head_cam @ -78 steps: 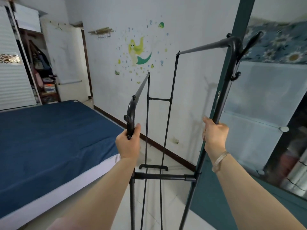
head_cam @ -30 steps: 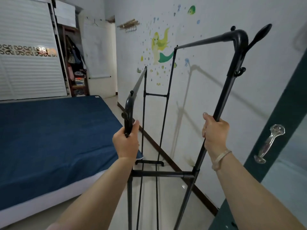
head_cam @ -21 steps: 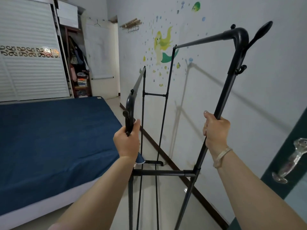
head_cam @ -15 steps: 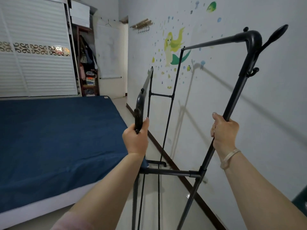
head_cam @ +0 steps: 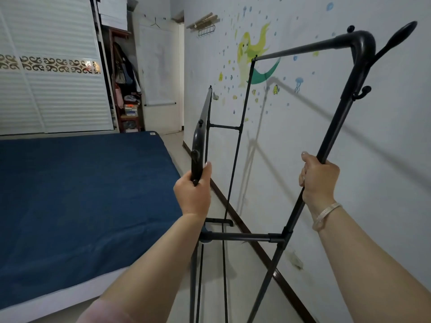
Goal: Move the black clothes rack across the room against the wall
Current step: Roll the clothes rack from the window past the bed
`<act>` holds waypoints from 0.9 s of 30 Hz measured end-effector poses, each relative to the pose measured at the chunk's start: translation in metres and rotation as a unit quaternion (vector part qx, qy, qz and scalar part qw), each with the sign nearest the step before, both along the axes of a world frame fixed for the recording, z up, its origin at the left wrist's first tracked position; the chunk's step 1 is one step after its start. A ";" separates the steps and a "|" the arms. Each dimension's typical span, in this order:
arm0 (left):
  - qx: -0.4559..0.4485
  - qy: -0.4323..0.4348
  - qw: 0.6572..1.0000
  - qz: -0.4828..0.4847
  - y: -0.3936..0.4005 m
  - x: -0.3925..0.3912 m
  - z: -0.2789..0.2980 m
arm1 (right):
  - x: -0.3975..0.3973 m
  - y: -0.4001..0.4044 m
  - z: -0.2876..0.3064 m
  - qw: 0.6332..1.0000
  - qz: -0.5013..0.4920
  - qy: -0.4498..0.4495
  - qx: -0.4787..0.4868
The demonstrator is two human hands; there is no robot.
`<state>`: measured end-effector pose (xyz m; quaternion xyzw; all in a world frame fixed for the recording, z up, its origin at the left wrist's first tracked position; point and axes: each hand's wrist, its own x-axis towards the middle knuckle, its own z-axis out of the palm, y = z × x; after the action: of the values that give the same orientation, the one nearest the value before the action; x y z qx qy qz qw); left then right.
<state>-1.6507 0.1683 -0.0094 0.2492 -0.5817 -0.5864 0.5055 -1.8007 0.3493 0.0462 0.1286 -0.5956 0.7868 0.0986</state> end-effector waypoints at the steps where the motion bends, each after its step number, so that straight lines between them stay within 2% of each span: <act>1: -0.001 0.001 1.000 0.002 -0.002 -0.011 -0.001 | -0.013 -0.003 0.000 1.000 0.004 0.000 0.002; 17: 0.000 0.007 0.999 0.032 -0.021 -0.140 0.000 | -0.163 -0.048 0.002 1.000 0.010 -0.009 0.017; 27: -0.011 0.004 0.999 0.037 -0.092 -0.209 -0.001 | -0.234 -0.118 0.000 1.000 0.013 -0.009 0.004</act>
<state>-1.8595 0.0759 -0.0108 0.2629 -0.5768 -0.5613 0.5321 -2.0350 0.2313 0.0465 0.1295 -0.5980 0.7866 0.0827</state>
